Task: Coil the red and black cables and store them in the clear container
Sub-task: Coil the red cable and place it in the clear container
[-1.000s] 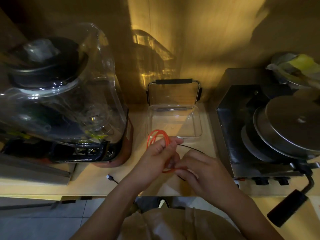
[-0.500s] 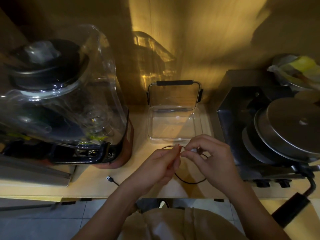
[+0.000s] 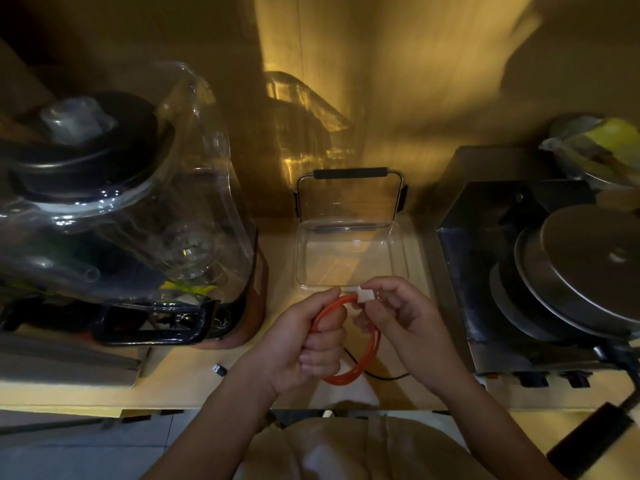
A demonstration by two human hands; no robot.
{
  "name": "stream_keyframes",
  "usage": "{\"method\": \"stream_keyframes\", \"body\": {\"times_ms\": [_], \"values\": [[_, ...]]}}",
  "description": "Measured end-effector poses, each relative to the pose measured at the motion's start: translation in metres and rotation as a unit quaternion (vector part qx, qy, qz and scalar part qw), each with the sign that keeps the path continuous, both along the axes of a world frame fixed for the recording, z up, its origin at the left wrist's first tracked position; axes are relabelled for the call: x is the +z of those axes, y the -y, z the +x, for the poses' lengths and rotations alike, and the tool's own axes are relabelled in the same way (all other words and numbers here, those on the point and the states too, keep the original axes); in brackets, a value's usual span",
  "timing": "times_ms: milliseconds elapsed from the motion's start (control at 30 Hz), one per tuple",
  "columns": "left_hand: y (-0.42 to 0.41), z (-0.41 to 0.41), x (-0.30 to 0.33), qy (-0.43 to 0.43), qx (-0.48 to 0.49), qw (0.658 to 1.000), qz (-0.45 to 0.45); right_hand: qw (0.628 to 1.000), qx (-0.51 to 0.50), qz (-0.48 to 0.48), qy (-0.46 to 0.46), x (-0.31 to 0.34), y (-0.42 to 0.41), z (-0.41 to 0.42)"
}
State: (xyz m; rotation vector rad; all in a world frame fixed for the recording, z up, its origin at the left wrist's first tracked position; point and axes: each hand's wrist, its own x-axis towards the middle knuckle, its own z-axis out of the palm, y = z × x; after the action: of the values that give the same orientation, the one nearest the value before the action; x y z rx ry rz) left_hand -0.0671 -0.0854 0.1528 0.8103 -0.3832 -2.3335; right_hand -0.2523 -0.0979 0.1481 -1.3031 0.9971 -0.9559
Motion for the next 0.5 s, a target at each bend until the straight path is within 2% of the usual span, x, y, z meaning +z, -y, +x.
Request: {"method": "stream_keyframes", "body": {"times_ms": [267, 500], "values": [[0.015, -0.003, -0.001, 0.195, 0.051, 0.979, -0.026, 0.997, -0.035, 0.066, 0.003, -0.003, 0.015, 0.002], [0.032, 0.002, -0.007, 0.237, 0.097, 0.966, -0.039, 0.992, -0.065, 0.105, -0.02, -0.012, 0.032, 0.01]]}}
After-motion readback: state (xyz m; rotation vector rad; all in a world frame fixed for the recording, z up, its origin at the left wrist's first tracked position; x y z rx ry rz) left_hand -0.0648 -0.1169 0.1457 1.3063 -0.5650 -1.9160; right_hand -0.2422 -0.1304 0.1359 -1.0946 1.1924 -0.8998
